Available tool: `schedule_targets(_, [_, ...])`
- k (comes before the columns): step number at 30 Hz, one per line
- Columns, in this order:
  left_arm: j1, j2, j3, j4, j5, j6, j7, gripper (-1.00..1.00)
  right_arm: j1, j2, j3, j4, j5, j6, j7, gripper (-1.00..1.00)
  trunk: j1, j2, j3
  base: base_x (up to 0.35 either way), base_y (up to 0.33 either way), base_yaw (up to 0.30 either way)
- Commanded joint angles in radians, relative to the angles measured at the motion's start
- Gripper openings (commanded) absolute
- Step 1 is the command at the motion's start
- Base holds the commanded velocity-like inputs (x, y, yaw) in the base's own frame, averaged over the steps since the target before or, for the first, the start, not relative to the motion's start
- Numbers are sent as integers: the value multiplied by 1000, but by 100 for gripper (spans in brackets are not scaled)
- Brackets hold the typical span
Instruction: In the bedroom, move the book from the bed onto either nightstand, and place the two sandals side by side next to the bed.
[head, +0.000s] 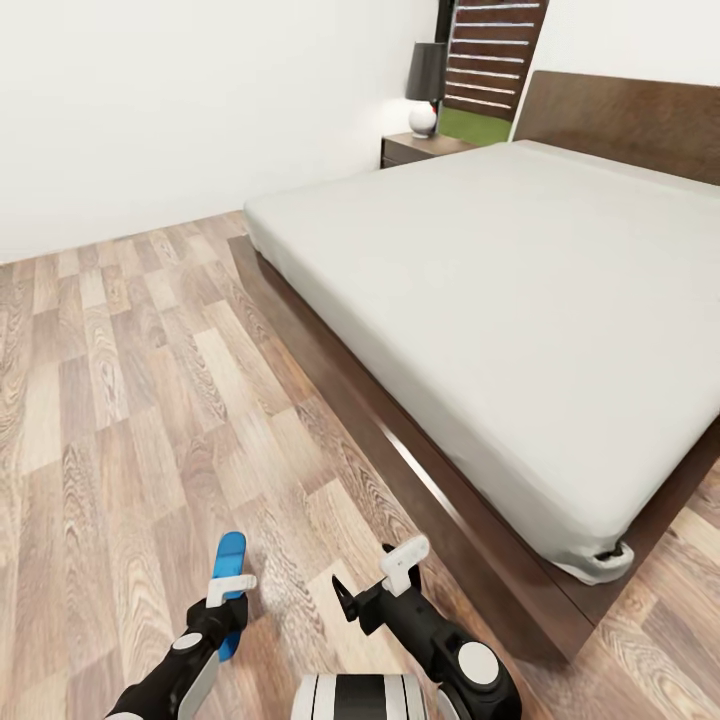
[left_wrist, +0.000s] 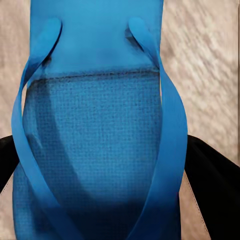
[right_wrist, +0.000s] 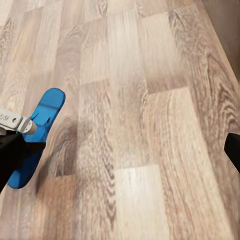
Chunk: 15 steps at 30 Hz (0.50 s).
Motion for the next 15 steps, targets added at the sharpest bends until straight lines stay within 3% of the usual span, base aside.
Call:
schedule_targets(1, [0, 0, -1, 1, 7, -8, 2, -100, -1, 0, -1, -1, 1, 5, 3, 100, -1, 0, 3, 0, 0, 0])
schedule_targets(15, [1, 0, -1, 2, 9, -17, 2, -100, -1, 1, -1, 1, 2, 6, 1, 100, -7, 3, 57, 0, 0, 0])
